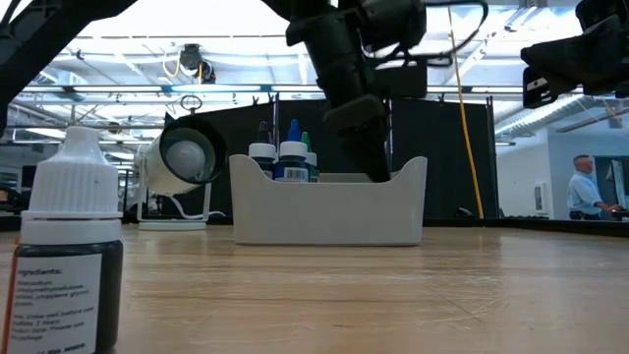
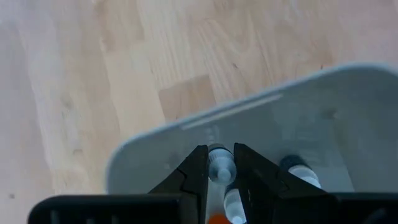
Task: Pick & Place food coloring
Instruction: Put the small green food coloring bottle into the gray bin, then put the small blue food coloring bottle into the gray bin
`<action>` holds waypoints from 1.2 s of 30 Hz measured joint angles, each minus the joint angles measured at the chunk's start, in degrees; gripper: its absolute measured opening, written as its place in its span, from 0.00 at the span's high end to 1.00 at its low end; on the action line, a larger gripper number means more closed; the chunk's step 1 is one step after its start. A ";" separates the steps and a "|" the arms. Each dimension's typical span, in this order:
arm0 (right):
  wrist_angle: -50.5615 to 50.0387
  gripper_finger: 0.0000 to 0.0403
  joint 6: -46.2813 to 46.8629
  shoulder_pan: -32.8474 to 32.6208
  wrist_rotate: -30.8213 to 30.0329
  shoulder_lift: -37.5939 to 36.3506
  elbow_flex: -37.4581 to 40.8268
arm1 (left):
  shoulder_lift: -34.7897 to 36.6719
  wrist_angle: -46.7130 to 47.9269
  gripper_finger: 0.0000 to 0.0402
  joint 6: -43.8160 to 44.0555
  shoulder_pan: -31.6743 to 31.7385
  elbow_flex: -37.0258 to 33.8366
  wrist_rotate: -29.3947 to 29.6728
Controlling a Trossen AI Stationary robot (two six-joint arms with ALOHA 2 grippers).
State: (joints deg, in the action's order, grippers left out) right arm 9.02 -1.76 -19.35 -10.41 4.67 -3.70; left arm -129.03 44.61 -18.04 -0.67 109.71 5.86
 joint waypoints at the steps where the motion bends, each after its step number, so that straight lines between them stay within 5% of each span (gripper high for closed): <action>1: 0.00 1.00 0.00 0.00 0.00 0.00 0.00 | -0.19 0.48 0.82 0.00 0.00 0.00 -0.02; 22: 0.13 1.00 0.23 0.00 0.01 0.00 0.00 | -2.16 2.32 0.82 2.98 1.42 0.00 -0.54; 36: 0.14 1.00 -0.44 0.00 0.01 0.00 0.00 | -1.08 9.30 0.59 3.52 1.55 2.94 3.18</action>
State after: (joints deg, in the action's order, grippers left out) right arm 9.16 -2.20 -19.35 -10.39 4.67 -3.70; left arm -130.11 53.91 -14.52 0.89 112.65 9.04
